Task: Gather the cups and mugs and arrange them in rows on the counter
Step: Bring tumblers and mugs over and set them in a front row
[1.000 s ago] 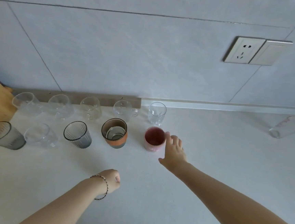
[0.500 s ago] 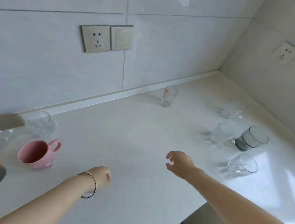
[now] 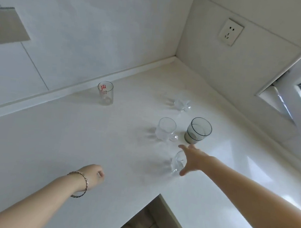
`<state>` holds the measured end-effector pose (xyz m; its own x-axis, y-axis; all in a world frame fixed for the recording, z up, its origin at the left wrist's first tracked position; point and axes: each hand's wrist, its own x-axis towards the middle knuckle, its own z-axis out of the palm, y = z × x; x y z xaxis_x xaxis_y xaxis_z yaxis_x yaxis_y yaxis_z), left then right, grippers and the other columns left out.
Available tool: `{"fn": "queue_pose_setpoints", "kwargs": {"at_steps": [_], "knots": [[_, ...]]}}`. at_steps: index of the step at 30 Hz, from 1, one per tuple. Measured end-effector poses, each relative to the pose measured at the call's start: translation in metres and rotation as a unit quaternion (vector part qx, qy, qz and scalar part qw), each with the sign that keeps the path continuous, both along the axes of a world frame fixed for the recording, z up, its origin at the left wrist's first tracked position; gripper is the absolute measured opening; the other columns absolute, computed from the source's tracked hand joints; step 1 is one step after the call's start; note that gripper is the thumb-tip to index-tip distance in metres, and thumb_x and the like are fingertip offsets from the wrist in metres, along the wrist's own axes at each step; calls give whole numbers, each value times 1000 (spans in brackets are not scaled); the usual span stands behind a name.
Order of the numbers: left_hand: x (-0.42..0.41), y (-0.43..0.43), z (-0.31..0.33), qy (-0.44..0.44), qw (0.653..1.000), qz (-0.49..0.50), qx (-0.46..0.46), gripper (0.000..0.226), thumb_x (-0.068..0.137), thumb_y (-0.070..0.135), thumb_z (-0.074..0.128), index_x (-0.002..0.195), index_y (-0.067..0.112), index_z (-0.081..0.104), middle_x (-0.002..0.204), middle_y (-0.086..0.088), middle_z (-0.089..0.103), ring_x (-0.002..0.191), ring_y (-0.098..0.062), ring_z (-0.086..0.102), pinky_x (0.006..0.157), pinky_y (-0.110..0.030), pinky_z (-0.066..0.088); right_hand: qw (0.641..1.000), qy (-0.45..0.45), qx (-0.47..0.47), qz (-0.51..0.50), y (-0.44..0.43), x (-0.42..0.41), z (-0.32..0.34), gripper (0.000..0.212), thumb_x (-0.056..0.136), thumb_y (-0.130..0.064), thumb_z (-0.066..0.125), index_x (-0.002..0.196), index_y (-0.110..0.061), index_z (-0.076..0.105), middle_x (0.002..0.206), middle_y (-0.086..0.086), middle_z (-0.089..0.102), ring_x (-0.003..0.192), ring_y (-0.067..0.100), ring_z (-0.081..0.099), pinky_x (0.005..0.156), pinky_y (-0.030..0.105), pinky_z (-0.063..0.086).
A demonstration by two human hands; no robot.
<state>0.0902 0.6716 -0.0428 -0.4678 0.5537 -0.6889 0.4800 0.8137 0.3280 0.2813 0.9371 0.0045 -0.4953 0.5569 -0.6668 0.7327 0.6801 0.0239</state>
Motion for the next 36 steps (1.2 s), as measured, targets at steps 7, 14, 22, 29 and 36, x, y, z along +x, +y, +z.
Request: {"fn": "queue_pose_setpoints", "kwargs": {"at_steps": [7,14,22,29,36], "knots": [[4,15,-2,17,999,-14,-30,7,91,21,46,93,24,52,101,2,53,93,-14,51,85,-18,41,997,70,23,27,9,14,-23,82,68,-40,74,138,-30,33,125,5,45,108,26,59,74,26,37],[0,9,9,30,998,23,-53,29,93,19,44,117,12,58,125,-4,59,110,-18,57,86,-18,41,990,139,20,19,-3,-19,4,83,65,-53,71,137,-31,36,126,5,44,114,26,55,87,31,45],[-4,-67,27,34,993,108,-33,25,93,18,41,110,15,60,117,-4,59,106,-18,55,88,-21,41,969,184,-44,158,-92,-111,34,82,67,-58,69,138,-33,35,130,2,42,110,23,57,83,30,45],[2,-216,36,45,963,263,-43,29,92,18,42,115,11,59,127,-3,58,118,-19,54,95,-24,41,938,197,-83,274,-240,-170,32,84,66,-57,70,138,-33,33,130,3,40,118,23,50,93,31,45],[41,-406,41,36,921,385,-52,31,94,20,42,119,10,56,130,-5,55,120,-20,53,97,-25,41,901,195,-122,369,-430,-183,25,81,67,-52,71,136,-33,34,128,2,40,117,23,52,90,31,47]]}}
